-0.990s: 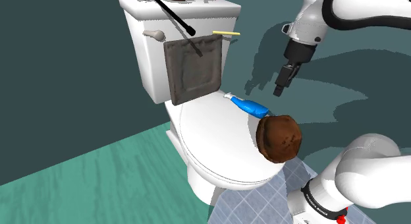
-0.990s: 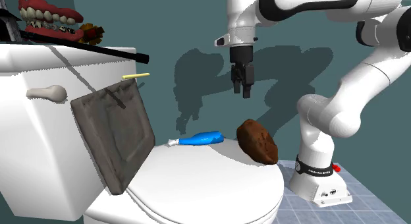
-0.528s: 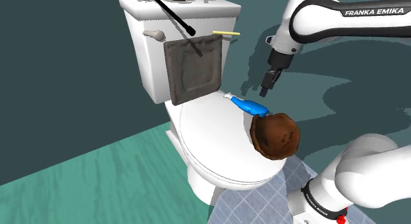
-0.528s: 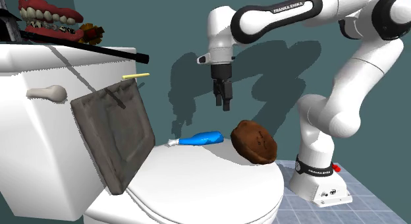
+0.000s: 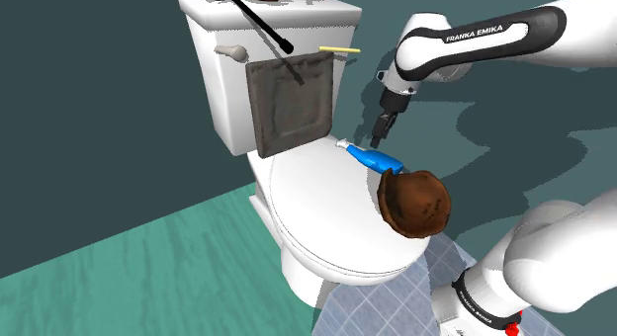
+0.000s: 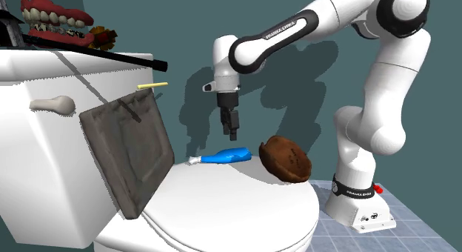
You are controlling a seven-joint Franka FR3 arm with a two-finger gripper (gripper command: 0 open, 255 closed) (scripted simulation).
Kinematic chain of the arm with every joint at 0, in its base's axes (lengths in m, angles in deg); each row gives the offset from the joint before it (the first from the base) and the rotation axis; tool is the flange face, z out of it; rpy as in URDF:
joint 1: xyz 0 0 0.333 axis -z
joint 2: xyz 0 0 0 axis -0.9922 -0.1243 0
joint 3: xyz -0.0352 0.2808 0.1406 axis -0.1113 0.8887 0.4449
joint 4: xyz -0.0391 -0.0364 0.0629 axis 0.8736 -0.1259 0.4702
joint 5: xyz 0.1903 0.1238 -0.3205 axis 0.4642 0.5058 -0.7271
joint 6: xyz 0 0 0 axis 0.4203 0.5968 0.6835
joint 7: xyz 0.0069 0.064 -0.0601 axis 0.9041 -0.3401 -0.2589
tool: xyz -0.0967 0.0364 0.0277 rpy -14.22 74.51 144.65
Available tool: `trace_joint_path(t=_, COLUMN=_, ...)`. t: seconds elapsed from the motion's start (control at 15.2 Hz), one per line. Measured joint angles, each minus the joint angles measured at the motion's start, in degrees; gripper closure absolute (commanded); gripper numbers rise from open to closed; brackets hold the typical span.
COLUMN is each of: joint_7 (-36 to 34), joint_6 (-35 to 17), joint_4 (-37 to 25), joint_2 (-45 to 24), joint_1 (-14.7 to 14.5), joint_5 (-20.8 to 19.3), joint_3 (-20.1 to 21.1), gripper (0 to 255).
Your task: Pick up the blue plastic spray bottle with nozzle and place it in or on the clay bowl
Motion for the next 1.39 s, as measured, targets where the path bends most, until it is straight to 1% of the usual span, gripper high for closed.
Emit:
trace_joint_path(t=0.33, joint_7=7.6, joint_6=-5.4, joint_4=-5.3, joint_2=-11.9, joint_1=-0.4, joint_5=4.4, joint_3=-2.3, gripper=0)
trace_joint_path(t=0.46, joint_7=9.9, joint_6=-6.4, joint_4=-7.1, joint_2=-15.2, joint_1=-0.3, joint_5=5.8, joint_3=-2.7, gripper=0)
trace_joint_path(t=0.92, joint_7=11.6, joint_6=-11.5, joint_4=-5.4, joint_2=-18.8, joint_1=-0.6, joint_5=7.8, joint_3=-2.4, gripper=0)
trace_joint_path(t=1.32, joint_7=11.7, joint_6=-12.0, joint_4=-5.1, joint_2=-19.0, joint_1=-0.6, joint_5=8.0, joint_3=-2.4, gripper=0)
trace_joint_path(t=1.39, joint_7=11.7, joint_6=-12.0, joint_4=-5.1, joint_2=-19.0, joint_1=-0.6, joint_5=8.0, joint_3=-2.4, gripper=255)
